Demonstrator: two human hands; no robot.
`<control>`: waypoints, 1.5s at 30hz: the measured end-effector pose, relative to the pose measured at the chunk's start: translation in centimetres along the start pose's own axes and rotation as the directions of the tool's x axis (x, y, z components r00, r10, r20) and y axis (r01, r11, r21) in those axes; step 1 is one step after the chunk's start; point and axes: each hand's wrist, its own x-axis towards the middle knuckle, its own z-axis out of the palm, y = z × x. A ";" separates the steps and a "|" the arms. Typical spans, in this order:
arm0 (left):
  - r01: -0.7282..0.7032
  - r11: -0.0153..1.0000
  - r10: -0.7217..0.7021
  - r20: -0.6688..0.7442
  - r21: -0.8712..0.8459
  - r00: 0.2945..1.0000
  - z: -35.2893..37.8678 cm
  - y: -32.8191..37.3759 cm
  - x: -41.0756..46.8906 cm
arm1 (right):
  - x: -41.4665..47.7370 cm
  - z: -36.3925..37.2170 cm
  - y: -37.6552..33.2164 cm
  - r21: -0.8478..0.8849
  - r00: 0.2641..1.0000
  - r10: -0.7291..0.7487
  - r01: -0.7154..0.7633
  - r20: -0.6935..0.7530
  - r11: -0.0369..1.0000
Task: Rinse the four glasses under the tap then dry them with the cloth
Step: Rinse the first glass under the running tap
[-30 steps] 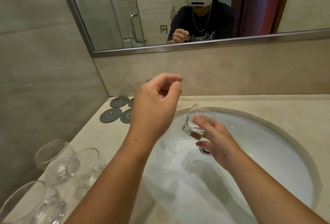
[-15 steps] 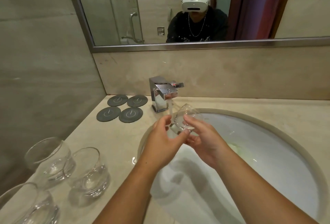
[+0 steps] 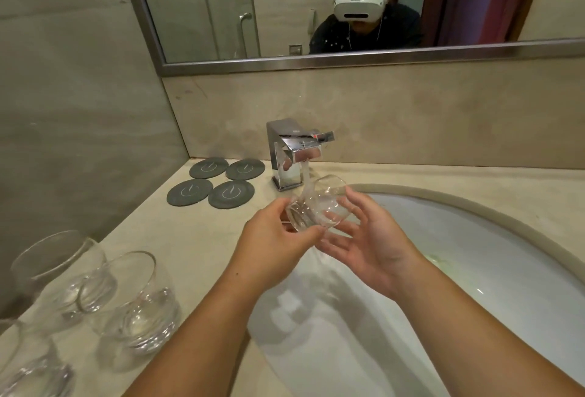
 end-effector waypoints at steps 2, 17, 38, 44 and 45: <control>0.010 1.000 -0.010 0.003 -0.026 1.000 -0.3 -0.1 -0.1 | 0.0 -0.1 -0.2 -0.010 0.999 -0.050 0.050 -0.016 0.999; -0.177 0.981 0.168 0.108 0.074 0.980 -0.9 0.8 1.1 | -0.7 0.2 -0.3 -0.174 0.979 -0.202 0.200 0.007 0.964; -0.156 0.982 0.159 0.022 -0.109 0.987 0.0 0.0 2.7 | 0.0 0.1 0.8 -0.208 0.965 -0.261 0.259 0.019 0.943; -0.168 0.985 0.170 0.036 -0.049 0.985 0.3 0.1 2.5 | 0.1 0.0 0.8 -0.267 0.956 -0.294 0.285 0.007 0.921; -0.140 0.988 0.141 0.008 -0.058 0.990 0.5 0.3 2.4 | 0.0 0.1 0.9 -0.280 0.956 -0.294 0.287 0.014 0.916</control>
